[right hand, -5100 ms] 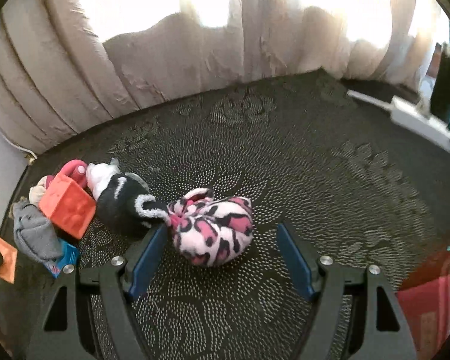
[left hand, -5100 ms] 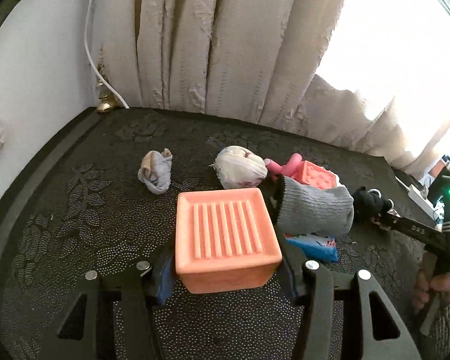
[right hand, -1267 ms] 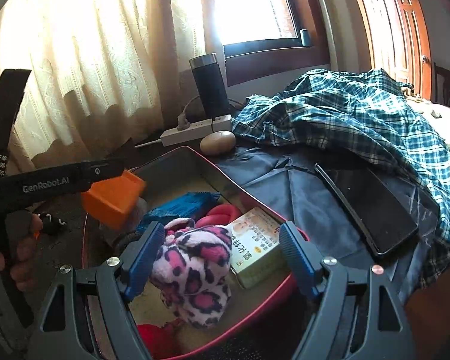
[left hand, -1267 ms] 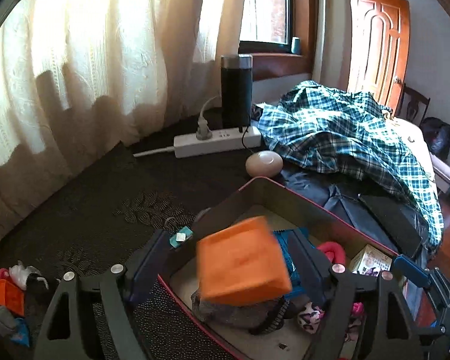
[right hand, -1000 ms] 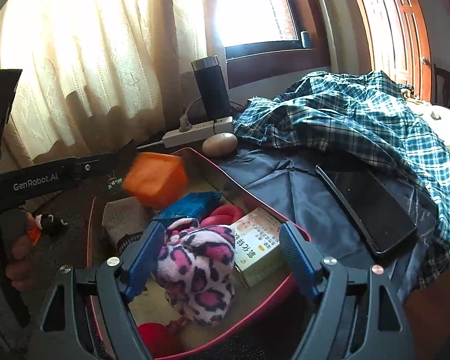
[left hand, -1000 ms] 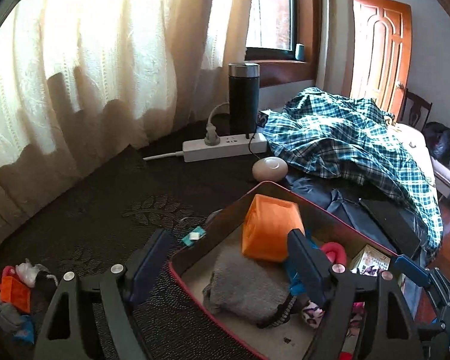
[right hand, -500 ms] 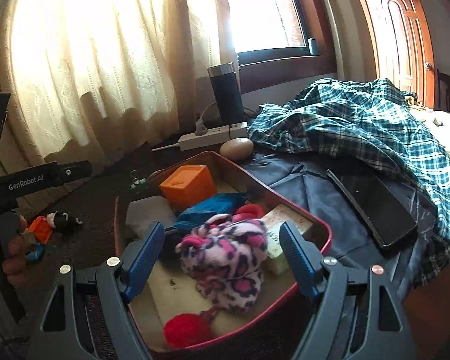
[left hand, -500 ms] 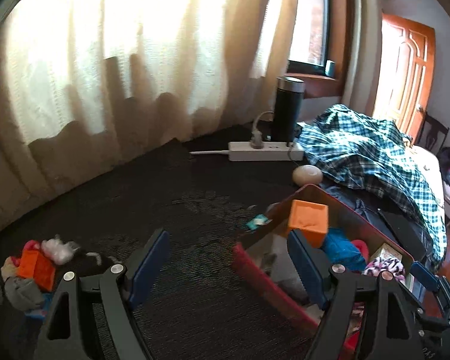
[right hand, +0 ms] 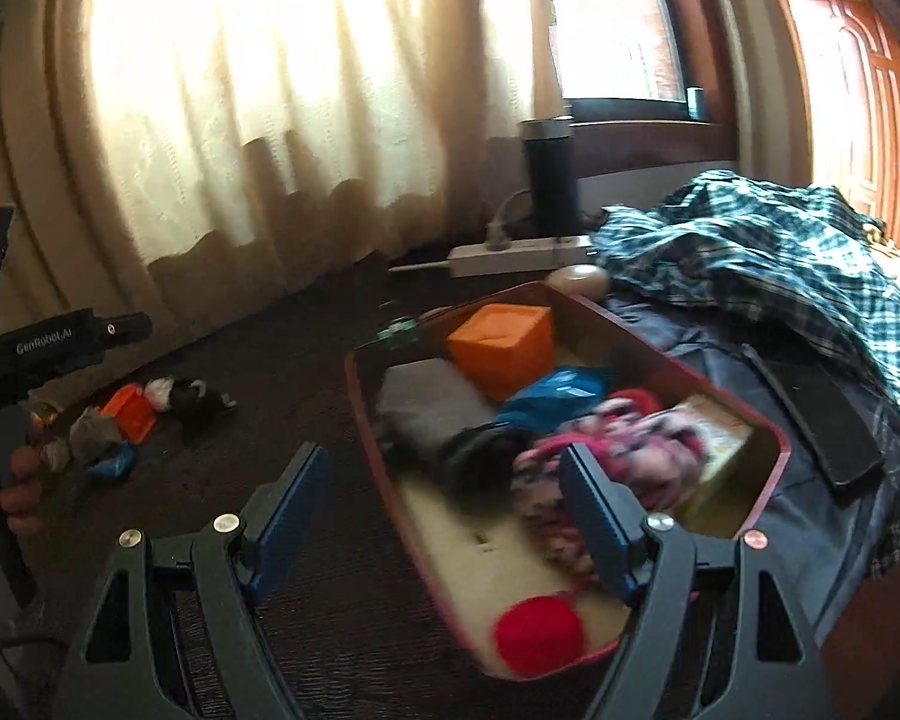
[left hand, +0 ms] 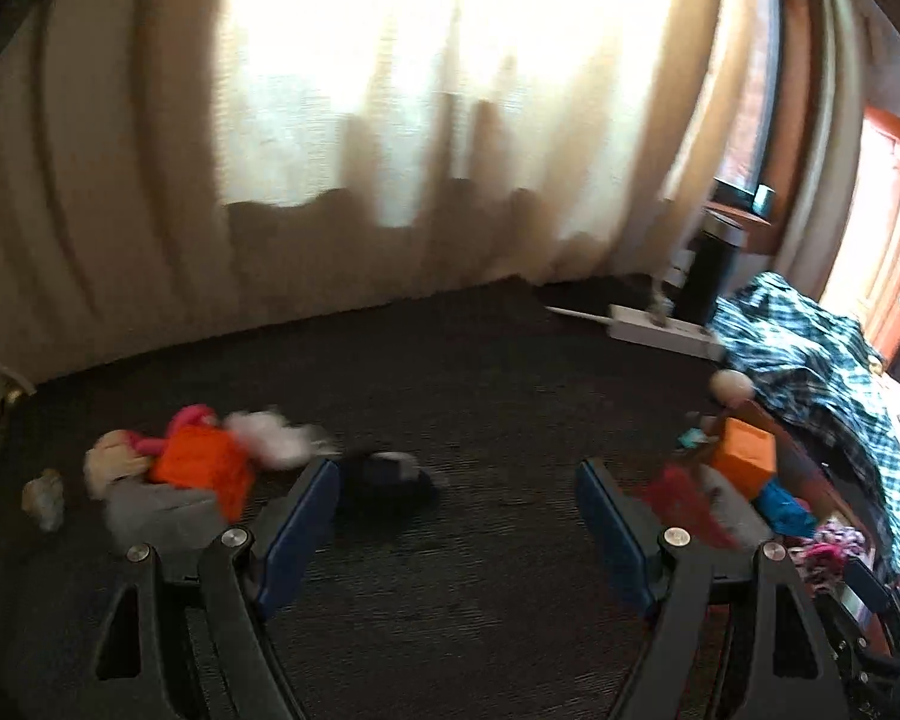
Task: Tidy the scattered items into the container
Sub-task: 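Bring both tools back to the grey sock and black plush on the mat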
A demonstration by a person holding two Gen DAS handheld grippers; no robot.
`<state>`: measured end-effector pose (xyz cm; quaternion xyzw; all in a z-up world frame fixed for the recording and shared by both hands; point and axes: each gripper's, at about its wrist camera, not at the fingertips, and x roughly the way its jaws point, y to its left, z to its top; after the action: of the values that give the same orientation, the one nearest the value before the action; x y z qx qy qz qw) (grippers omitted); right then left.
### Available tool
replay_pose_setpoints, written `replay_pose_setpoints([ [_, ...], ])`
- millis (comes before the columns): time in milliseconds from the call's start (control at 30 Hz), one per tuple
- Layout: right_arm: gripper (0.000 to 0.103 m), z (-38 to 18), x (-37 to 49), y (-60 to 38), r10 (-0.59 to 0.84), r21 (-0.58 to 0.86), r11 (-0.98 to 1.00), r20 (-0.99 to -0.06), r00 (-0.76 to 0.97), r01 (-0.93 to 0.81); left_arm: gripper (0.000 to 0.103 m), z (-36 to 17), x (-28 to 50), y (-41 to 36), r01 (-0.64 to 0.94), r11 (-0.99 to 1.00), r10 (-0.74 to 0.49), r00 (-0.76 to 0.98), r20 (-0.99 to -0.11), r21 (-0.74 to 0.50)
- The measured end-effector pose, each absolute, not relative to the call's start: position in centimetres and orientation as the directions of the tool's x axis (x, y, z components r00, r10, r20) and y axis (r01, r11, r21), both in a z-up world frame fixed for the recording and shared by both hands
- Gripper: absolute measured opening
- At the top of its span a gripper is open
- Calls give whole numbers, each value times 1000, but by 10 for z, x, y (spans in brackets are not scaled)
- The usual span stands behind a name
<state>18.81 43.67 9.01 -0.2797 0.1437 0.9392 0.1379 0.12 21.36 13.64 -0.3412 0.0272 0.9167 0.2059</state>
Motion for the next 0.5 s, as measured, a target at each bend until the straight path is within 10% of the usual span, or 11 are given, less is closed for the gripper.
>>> replay_pose_setpoints([
  [500,82,78,134,357,57,154,-968,-632,-773,-197,83,107,-10,93,-202,-976,203,-737,-645,-78],
])
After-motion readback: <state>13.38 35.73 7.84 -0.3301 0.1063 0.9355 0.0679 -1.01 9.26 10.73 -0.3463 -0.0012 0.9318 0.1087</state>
